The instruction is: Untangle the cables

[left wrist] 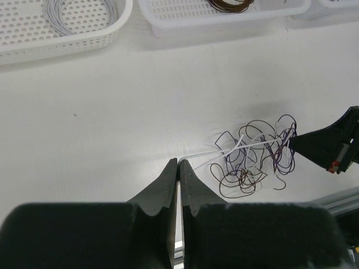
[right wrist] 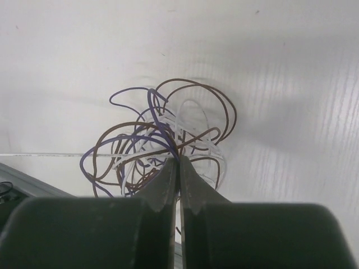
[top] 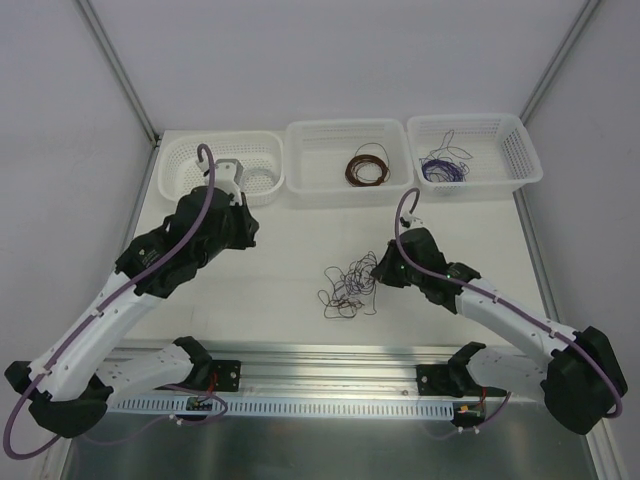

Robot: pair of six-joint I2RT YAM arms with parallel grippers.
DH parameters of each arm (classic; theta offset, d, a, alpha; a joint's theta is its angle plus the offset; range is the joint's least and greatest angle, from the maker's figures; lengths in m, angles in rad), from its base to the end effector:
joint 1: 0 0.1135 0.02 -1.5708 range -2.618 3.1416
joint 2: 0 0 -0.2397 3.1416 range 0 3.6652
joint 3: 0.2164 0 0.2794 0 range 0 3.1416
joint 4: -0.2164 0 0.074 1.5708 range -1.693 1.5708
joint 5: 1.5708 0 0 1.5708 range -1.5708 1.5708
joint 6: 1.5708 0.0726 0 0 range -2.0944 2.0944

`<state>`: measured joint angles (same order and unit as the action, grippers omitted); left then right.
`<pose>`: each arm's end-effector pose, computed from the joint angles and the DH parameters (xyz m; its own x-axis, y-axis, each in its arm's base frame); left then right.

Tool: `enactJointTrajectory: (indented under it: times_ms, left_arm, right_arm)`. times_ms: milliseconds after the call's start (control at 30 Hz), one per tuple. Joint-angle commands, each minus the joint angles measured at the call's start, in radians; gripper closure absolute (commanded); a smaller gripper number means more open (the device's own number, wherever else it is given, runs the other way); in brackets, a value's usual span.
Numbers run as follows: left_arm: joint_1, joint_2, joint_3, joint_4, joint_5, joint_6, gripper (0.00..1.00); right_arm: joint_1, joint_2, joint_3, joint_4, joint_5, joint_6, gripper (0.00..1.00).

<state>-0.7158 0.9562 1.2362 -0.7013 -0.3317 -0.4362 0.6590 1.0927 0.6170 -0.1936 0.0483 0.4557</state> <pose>0.2099 -0.1512 0.3841 -0.4471 -0.1406 -0.8834 0.2288 0.9368 -0.2648 0.2351 0.1777 0.1638 -0.6965 0.0166 -0.7174 -0.3064 0.8971 0.3182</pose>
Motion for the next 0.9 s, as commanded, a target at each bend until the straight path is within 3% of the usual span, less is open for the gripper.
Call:
enactJointTrajectory:
  times_ms: [0,100,267,400,567,700,800,867]
  left_arm:
    - [0.096,-0.054,0.114,-0.042,-0.141,0.106,1.0]
    - [0.124,-0.045,0.163,-0.058,-0.127,0.117,1.0]
    - [0.124,-0.024,0.137,-0.056,0.005,0.074,1.0]
    - [0.122,-0.01,0.03,-0.041,0.124,0.031,1.0]
    - [0.122,-0.031,-0.104,0.049,0.238,-0.009,1.0]
    - [0.078,-0.016,-0.207,0.136,0.362,-0.019,0.81]
    - [-0.041,0.045,-0.23,0.196,0.336,-0.041,0.62]
    - [-0.109,0.093,-0.228,0.229,0.295,-0.059,0.49]
  right_arm:
    - [-0.058,0.015,-0.036,-0.201,0.085,-0.049,0.99]
    - [-0.067,0.016,-0.036,-0.213,0.079,-0.055,0.99]
    - [-0.068,0.012,-0.014,-0.233,0.061,-0.077,0.78]
    - [-0.064,-0.022,0.009,-0.254,0.065,-0.1,0.67]
    - [-0.024,-0.056,0.065,-0.294,0.061,-0.15,0.44]
    - [-0.018,-0.099,0.092,-0.31,0.051,-0.166,0.33]
    - [-0.018,-0.131,0.098,-0.331,0.067,-0.175,0.19]
    - [-0.018,-0.155,0.095,-0.345,0.094,-0.173,0.14]
